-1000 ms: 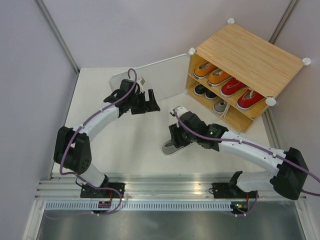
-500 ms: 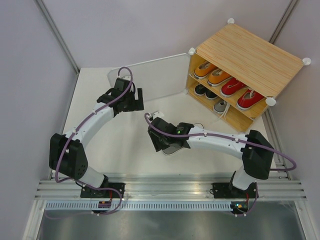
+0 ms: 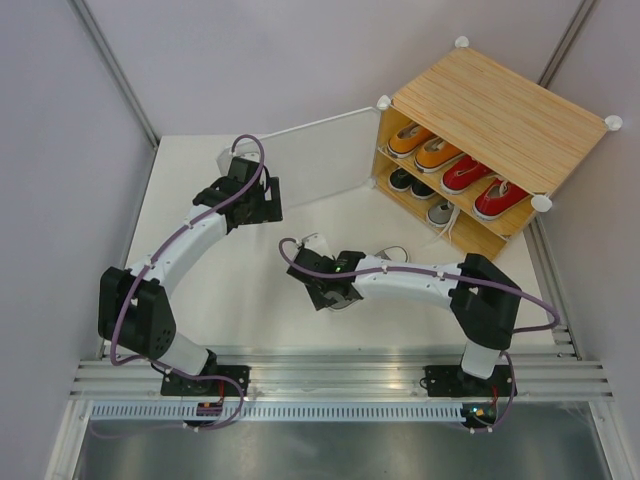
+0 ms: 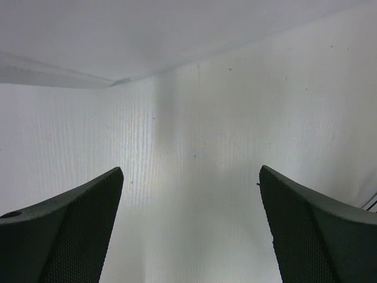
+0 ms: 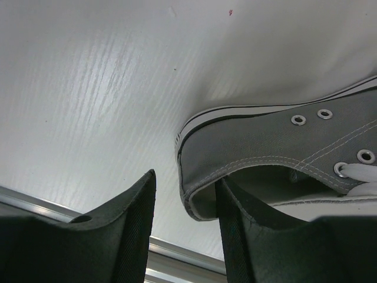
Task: Place and organize the shoes in the shoe cabinet
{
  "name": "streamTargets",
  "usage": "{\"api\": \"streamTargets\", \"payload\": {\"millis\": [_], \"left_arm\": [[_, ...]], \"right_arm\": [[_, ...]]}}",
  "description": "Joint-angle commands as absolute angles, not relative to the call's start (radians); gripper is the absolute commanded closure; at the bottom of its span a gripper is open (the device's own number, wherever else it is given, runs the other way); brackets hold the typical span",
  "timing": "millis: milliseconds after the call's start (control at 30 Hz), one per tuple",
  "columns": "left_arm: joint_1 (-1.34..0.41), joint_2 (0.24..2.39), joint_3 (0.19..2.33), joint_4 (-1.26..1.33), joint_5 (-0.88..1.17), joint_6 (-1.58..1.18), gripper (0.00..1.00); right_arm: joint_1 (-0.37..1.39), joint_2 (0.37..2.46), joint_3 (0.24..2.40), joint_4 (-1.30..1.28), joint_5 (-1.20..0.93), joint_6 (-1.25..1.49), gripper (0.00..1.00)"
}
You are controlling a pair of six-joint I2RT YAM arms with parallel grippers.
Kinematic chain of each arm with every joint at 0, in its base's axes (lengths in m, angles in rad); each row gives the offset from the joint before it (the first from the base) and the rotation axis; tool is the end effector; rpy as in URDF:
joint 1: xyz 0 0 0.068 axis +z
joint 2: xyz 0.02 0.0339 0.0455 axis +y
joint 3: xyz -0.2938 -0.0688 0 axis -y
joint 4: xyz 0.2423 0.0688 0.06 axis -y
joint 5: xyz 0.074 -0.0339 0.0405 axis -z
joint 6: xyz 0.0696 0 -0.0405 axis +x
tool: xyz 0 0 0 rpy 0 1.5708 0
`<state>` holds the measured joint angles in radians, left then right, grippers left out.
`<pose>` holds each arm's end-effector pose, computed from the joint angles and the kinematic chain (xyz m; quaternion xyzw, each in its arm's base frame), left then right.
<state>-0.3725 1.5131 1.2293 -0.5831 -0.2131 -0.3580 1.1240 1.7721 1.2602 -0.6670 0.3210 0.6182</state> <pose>0.3261 -0.1116 0.2883 -0.0299 0.9336 -0.0292 0.3558 0.1809 0.3268 0.2056 -0.2121 0.9452 0.0461 0.2437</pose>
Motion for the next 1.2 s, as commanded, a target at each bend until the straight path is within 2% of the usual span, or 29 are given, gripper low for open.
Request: {"api": "streamTargets", "payload": {"millis": [0,200,267,333,367,467,567,867,1167], "left_arm": [[-0.362,1.488,1.238,-0.588,-0.245,-0.350,0.02],[-0.362,1.496,1.239,-0.592,-0.238,-0.350,0.02],[-0.362,1.496,1.239,-0.594,-0.241,-0.348,0.02],[-0.360,1.497,1.239,-0.594,-0.242,-0.345,0.02],[-0.360,1.496,1.241,-0.595,-0.242,-0.345,0.02],[-0.360,1.497,1.241,-0.595,-0.244,-0.344,0.02],[-0.360,1.496,1.241,-0.597,-0.248,-0.344,0.02],[-0.360,1.494,1.243,-0.597,-0.235,-0.345,0.02],[-0.360,1.483,1.239,-0.597,-0.236,-0.344,0.02]], "right_arm": [[1.132,1.804,1.282,-0.710,0.363,0.629,0.50],[1.132,1.833,1.290,-0.701,0.406,0.598,0.51],[1.134,1.838,1.290,-0.709,0.426,0.581,0.55],[1.134,1.839,1.293,-0.733,0.439,0.566,0.65],[1.132,1.838,1.293,-0.745,0.446,0.555,0.75],[1.124,1.796,1.281,-0.784,0.466,0.520,0.91],[1.092,1.721,1.218,-0.799,0.456,0.480,0.99],[0.852,1.497,1.059,-0.690,0.207,0.129,0.99],[0.674,1.485,1.091,-0.730,0.012,-0.081,0.99]]}}
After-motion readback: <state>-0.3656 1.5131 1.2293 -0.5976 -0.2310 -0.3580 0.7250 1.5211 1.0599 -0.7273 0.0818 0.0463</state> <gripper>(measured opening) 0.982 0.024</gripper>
